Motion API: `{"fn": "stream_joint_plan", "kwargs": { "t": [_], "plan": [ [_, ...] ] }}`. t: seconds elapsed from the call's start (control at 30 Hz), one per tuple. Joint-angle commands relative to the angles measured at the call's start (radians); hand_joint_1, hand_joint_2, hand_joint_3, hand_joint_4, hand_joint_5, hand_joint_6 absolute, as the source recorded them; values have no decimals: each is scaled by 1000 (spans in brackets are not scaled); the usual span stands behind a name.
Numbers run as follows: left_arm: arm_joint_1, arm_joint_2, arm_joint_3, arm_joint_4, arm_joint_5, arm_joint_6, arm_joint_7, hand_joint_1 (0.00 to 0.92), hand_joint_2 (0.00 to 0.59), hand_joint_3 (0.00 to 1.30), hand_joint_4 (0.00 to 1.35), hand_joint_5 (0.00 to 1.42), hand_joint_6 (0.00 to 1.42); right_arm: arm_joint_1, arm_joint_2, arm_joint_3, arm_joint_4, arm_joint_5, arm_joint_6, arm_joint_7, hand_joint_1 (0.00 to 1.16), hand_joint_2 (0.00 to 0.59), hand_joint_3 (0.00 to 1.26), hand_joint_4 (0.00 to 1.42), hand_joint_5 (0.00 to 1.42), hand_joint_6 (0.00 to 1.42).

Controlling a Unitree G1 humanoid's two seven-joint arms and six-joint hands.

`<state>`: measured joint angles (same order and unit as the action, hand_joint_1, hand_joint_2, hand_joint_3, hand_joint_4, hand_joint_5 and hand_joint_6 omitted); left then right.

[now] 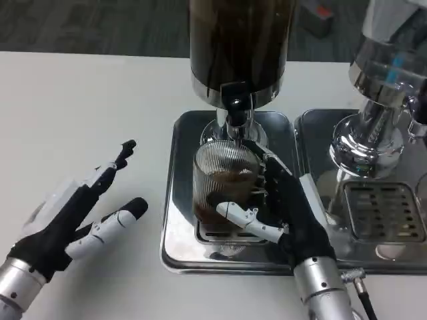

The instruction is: Grasp the cup under the faucet to collect the drink, then remove the cup.

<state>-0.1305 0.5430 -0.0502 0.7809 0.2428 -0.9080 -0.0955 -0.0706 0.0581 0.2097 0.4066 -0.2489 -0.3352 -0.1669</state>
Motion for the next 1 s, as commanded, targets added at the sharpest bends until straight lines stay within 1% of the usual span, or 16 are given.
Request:
{"fn": "stream_joint_plan", "kwargs": {
  "t": [0.03,0.1,0.23,0.37,0.63,0.77,0.83,0.97,1.0],
  "plan": [
    [-9,-5,-3,11,-4,-6,-11,0,171,0,0,57,0,23,12,-7,-2,4,-8,-20,859,208,214,332,445,611],
    [-10,-6,-5,13,-3,-6,-12,0,171,0,0,57,0,25,13,-9,-4,5,-11,-26,866,203,211,345,454,615],
    [-12,-5,-6,18,0,-7,-10,0,171,0,0,57,0,27,16,-10,-10,6,-14,-37,885,204,210,360,481,667],
    [-16,-1,-4,24,-3,-5,-12,0,171,0,0,57,0,29,21,-10,-18,4,-19,-53,903,214,226,393,528,736],
    [-16,-1,-3,27,-5,-6,-17,0,171,0,0,57,0,28,27,-10,-27,1,-22,-78,933,210,246,428,585,797],
    [-16,-2,-2,29,-7,-5,-17,0,171,0,0,57,0,30,26,-6,-33,-9,-23,-91,949,214,266,461,617,863],
    [-17,-3,-2,30,-8,-4,-18,0,171,0,0,57,0,32,28,-6,-36,-11,-23,-99,957,206,272,476,638,882],
    [-16,-6,-3,30,-6,-6,-17,0,171,0,0,55,0,49,33,-11,-53,-23,-32,-138,971,211,310,519,679,904],
    [-16,-6,-2,30,-7,-7,-17,0,171,0,0,54,0,51,34,-11,-56,-24,-34,-144,970,214,323,538,692,929]
  ]
}}
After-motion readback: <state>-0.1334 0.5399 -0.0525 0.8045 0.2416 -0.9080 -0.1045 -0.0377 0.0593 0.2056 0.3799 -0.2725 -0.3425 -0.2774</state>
